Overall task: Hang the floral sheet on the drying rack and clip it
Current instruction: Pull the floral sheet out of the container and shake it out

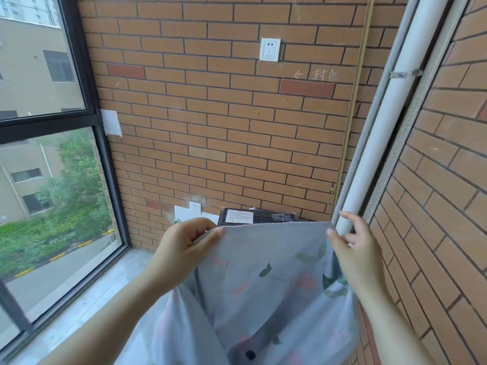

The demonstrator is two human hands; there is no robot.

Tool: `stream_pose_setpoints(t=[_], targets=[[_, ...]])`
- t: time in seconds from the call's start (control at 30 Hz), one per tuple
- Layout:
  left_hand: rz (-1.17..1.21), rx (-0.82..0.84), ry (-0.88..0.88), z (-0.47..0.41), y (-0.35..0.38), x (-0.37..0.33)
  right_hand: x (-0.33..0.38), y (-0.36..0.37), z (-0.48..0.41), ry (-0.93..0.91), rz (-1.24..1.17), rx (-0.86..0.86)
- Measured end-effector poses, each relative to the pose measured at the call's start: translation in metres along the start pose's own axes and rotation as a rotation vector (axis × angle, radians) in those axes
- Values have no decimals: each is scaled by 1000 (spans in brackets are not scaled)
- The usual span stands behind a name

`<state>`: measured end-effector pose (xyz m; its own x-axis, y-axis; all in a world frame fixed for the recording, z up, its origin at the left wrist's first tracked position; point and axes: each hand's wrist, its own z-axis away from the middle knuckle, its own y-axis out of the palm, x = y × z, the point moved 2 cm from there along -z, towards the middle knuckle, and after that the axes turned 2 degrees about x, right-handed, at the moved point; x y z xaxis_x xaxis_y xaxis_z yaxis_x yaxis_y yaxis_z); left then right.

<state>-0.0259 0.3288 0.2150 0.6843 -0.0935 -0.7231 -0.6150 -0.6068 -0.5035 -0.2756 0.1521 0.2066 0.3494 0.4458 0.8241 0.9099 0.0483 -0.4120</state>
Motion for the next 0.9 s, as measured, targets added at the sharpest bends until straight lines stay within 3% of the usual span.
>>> stream_pose_setpoints(t=[0.13, 0.2, 0.3, 0.7, 0.77, 0.9], targets=[[-44, 115, 83, -2, 9, -11, 33, 24, 32, -199, -72, 423], [-97, 182, 123, -2, 16, -14, 43, 42, 42, -205, -121, 622], [-119, 221, 129, 2, 20, -17, 49, 59, 46, -168, -140, 746], [-37, 220, 85, 12, 16, -14, 44, 85, 53, -156, -243, 862], [-14, 195, 48, 11, 14, -13, 44, 84, 52, -190, -246, 812], [18, 231, -64, 14, 17, -1, 43, 75, 46, -299, -166, 555]])
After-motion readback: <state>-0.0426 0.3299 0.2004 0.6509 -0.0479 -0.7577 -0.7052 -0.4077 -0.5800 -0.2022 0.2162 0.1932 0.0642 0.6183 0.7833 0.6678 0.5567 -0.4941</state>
